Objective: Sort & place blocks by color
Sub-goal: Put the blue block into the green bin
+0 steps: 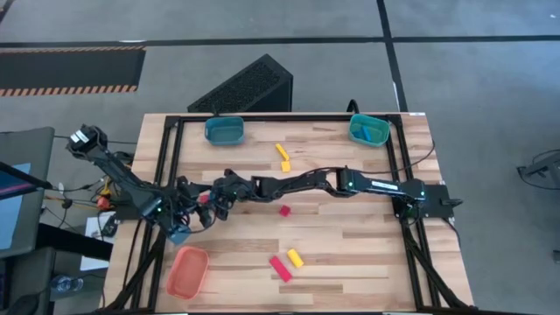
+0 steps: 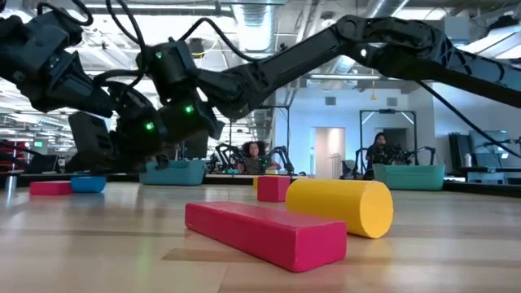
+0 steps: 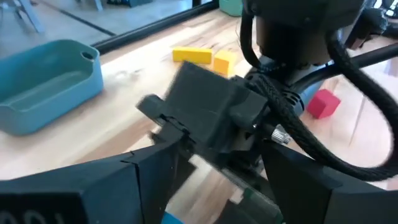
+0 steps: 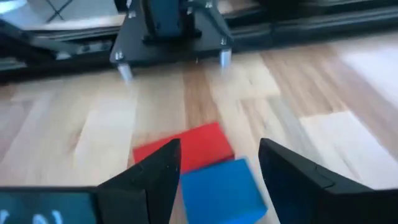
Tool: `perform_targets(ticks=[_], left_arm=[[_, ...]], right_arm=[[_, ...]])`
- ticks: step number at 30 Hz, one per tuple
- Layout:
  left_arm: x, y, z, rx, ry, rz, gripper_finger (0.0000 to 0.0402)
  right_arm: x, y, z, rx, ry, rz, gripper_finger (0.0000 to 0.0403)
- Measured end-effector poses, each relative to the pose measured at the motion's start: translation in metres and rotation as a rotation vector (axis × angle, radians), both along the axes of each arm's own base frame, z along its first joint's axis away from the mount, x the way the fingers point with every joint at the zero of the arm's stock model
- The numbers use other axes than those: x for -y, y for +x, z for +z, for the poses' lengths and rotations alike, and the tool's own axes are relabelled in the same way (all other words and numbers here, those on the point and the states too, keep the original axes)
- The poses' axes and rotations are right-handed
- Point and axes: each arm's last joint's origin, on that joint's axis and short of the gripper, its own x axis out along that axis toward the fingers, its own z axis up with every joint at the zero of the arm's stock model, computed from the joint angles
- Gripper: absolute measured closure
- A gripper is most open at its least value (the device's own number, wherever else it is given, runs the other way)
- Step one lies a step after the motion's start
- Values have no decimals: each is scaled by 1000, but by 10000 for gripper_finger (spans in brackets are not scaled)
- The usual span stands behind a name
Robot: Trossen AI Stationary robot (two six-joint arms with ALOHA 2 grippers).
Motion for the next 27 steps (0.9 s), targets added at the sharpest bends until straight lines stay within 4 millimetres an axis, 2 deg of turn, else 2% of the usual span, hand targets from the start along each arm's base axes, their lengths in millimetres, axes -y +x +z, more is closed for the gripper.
perform_targets(ticks=[5, 12, 17, 24, 27], left_arm=[[0, 0, -1, -18, -22, -9, 174], [1, 1, -1, -22, -46, -15, 174], [1, 1, -1, -24, -40, -16, 174], [0, 0, -1, -27, -34, -15, 175], [0, 0, -1, -28, -36, -15, 175]], right_arm=[[5, -2, -3, -74, 3, 0, 144], [12, -5, -9, -146, 62, 146, 142], [12, -5, -9, -145, 49, 139, 166], [14, -6, -9, -149, 51, 138, 233], [14, -9, -3, -196, 40, 144, 234]])
